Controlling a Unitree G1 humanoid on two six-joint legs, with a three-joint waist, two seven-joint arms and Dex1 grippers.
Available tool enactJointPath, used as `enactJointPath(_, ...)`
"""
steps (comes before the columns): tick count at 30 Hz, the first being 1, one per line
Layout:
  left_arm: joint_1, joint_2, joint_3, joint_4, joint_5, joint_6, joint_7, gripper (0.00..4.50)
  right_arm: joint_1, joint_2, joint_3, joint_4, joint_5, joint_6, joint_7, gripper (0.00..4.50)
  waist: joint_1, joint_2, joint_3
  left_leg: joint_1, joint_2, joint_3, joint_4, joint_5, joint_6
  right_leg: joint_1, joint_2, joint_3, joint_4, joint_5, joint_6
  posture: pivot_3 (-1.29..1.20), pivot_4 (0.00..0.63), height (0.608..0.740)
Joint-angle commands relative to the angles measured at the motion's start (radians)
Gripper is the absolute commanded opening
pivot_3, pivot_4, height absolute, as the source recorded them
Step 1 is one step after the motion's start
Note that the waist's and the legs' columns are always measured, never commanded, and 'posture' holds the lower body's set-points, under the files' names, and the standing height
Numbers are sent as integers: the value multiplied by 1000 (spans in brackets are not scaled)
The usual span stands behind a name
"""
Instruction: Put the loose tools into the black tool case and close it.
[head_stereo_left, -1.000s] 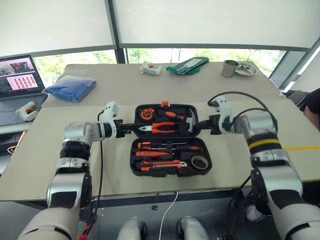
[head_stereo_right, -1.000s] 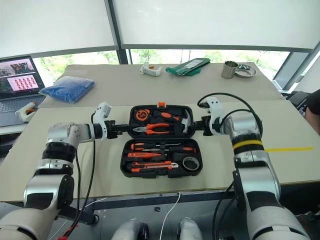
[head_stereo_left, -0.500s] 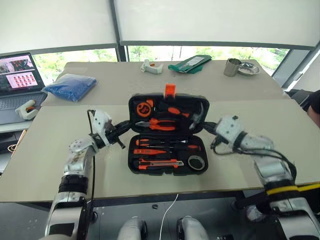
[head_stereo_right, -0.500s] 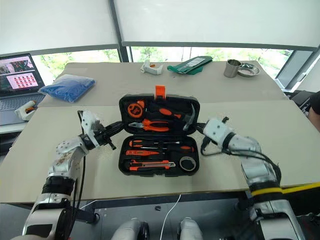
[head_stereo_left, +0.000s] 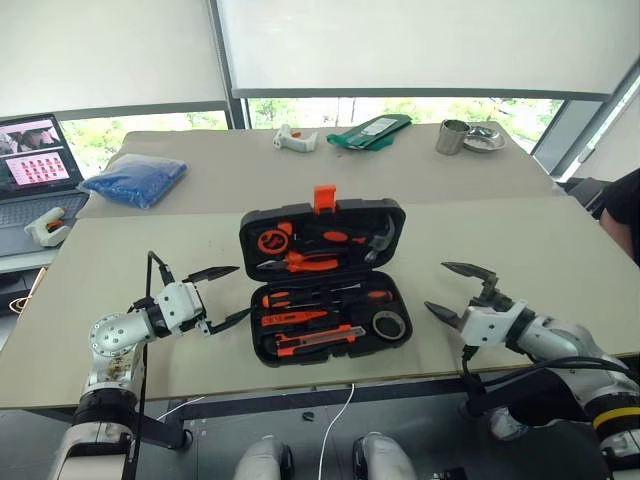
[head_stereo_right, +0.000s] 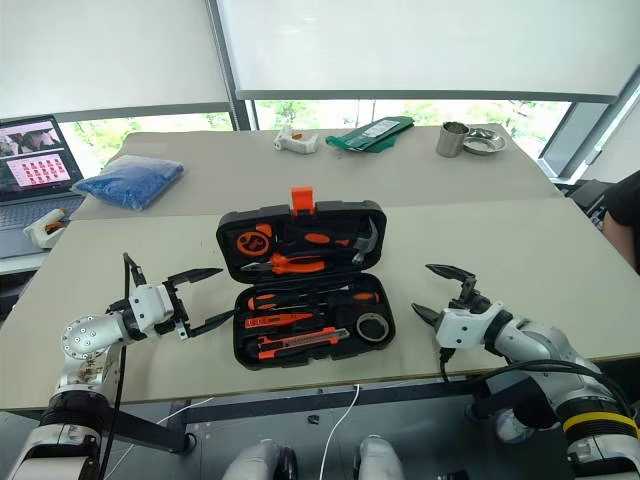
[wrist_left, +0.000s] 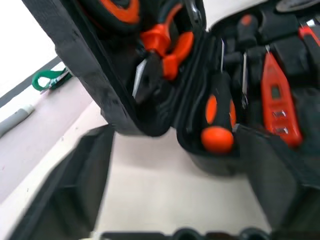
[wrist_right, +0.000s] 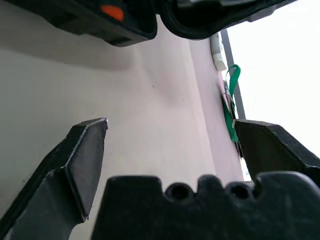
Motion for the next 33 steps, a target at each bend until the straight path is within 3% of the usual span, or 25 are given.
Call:
enactJointPath(1,-22,29,-39,-8,-10,-70,-67,4453,11,-40,-28,17,-1,-49,-35,4500,6,0,0,0,0,0,0,0,0,0,0,0,0,0,0,0,150,740)
enactJointPath(4,-18,59,-41,2,-24,-63,-87,4453,29,-49,-30,40,44,-41,-11,4500,8,0,0,0,-1,0,1,-1,1,1,-1,0,0,0,-1,0,150,740)
enactJointPath(8,-2,59,44,-48,-136,266,56,4453,75,-15,-39,-5,317,89,165,4500,5,0,0,0,0,-1,0,-1,2,1,0,0,-1,0,-1,0,150,740)
enactJointPath(13,12,115,79,-193,-269,751,131,4453,88,-8,-61,-322,777,657,461,4500,-4,-1,0,0,2,-2,1,-1,1,2,1,0,0,1,0,0,150,740)
enactJointPath(15,17,142,69,-276,-319,919,132,4453,51,-28,-55,-420,862,899,494,4500,-3,-1,0,0,2,-4,1,0,1,2,1,0,1,1,0,0,150,740)
enactJointPath(18,-35,152,57,-347,-312,1158,287,4453,-93,-10,-61,-485,974,1265,435,4500,3,-1,0,0,2,-4,1,-1,1,1,1,0,1,0,0,0,150,740)
enactJointPath(22,-186,138,50,-357,-346,1544,467,4453,-335,17,-5,-420,989,1682,391,4500,16,-2,1,-2,1,-6,1,1,0,0,1,-2,2,1,0,0,150,740)
enactJointPath(25,-263,125,24,-337,-331,1664,501,4453,-491,74,16,-308,975,1874,358,4500,18,-2,1,-4,1,-6,1,1,0,-1,2,-2,1,3,-4,0,150,740)
enactJointPath(29,-350,86,-2,-280,-313,1767,538,4453,-649,154,48,-131,927,2000,346,4500,17,-2,1,-7,-1,-5,1,1,1,-4,2,-3,1,2,-4,0,150,740)
enactJointPath(33,-403,53,-27,-231,-276,1784,557,4453,-753,226,76,29,849,1979,343,4500,14,-2,1,-9,-3,-4,1,1,1,-5,2,-3,0,3,-3,0,150,740)
